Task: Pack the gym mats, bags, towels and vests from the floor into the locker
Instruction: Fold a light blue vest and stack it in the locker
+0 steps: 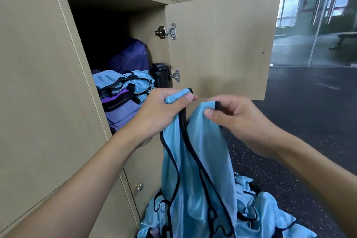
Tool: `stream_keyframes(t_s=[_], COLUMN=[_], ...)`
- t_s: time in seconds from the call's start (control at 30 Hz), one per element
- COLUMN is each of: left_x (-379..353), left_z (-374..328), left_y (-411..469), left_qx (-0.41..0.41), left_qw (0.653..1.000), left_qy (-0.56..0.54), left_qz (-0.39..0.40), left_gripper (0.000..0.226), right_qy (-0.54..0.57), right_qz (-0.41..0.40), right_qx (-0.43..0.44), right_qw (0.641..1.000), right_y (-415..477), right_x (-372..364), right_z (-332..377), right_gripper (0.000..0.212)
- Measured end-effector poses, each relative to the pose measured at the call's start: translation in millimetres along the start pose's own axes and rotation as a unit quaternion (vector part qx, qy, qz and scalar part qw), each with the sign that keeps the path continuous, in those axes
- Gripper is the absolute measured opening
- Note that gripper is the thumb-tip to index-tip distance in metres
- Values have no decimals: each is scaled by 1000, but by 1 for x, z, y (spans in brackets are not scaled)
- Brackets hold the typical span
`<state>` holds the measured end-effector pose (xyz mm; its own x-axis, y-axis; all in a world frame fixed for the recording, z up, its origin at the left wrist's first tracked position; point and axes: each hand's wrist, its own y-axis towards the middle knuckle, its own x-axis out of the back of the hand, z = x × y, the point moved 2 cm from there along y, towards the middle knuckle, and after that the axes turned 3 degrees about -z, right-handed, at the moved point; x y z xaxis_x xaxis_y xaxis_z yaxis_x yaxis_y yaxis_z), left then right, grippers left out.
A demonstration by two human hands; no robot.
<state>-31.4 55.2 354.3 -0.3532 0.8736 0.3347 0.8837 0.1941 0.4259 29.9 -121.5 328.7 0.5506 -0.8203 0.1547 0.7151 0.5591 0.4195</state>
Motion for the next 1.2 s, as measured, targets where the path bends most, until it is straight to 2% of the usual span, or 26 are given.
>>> stream_keyframes(t_s=[0.1, 0.3, 0.37, 0.5, 0.63, 0.77, 0.87, 1.0, 1.13, 1.2], left_x=[-6, -8, -6, -1, 4, 2, 2, 3, -1, -3], left_z=[-3, -3, -2, 0, -1, -1, -5, -11, -14, -14], left_y=[-1, -3, -3, -3, -2, 0, 0, -3, -9, -11], left_qx=[-2, -6, -21, -66, -94, -64, -59, -43, 1, -7], left_qw=[999, 1000, 1000, 997, 990, 990, 989, 994, 996, 994], left_qy=[-34, -9, 17, 42, 108, 124, 124, 97, -32, -29], left_qz=[11, 10, 4, 19, 14, -34, -44, -16, 78, 102], left_gripper=[19, 20, 23, 48, 34, 42, 36, 36, 22, 18], right_qy=[9, 18, 15, 40, 24, 36, 69, 102, 131, 121], right_qz=[29, 50, 37, -23, -63, -2, 60, 86, 67, 47], right_qx=[12, 8, 10, -3, -10, 2, 24, 20, 11, 12], right_qw=[999, 999, 999, 999, 998, 999, 995, 991, 989, 991], right_y=[-1, -2, -2, 1, 4, 1, -1, 0, 1, 2], right_x=[-9, -17, -18, -11, -3, -3, -5, -2, -3, -2], right_z=[-3, -7, -7, -8, -12, -6, 1, 1, -1, -4], right_gripper=[16, 13, 13, 15, 13, 18, 29, 36, 27, 28])
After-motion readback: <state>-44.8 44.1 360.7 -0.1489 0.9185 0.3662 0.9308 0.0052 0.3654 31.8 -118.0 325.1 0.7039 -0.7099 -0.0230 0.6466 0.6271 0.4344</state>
